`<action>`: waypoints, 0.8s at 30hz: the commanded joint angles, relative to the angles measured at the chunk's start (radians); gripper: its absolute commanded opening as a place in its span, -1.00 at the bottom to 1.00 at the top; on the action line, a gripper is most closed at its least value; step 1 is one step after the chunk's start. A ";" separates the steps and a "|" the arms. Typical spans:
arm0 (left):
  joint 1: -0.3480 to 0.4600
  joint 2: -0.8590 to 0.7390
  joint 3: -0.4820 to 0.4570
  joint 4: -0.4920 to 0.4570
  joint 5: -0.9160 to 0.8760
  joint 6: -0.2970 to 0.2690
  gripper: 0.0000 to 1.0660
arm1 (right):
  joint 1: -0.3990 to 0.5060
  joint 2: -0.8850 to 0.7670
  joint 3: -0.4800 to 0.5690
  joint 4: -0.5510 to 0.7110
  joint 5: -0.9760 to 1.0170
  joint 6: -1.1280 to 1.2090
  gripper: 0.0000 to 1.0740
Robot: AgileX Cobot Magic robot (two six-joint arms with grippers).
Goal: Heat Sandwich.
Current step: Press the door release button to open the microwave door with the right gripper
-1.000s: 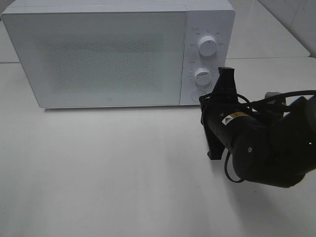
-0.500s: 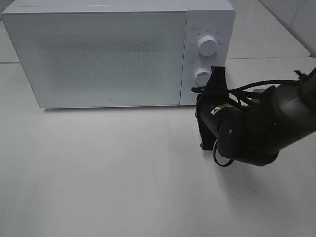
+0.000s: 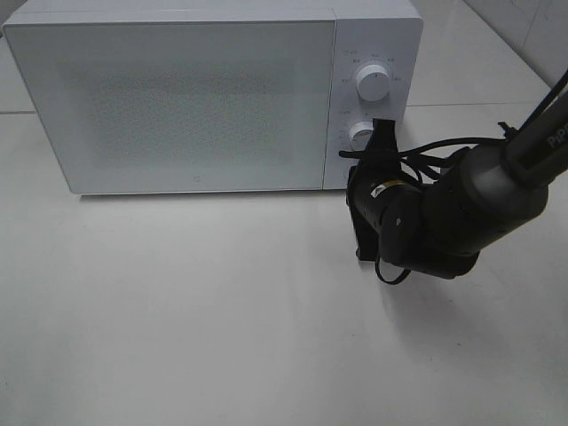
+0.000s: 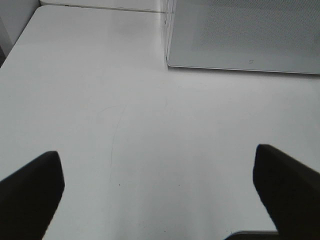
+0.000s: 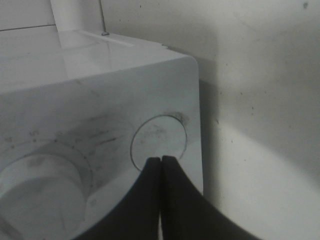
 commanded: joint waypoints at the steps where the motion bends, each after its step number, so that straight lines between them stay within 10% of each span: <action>1: 0.004 -0.017 0.002 0.001 -0.004 0.000 0.82 | -0.019 0.005 -0.018 -0.015 0.001 -0.002 -1.00; 24: 0.004 -0.017 0.002 0.001 -0.004 0.000 0.82 | -0.040 0.060 -0.087 0.002 -0.074 -0.031 -1.00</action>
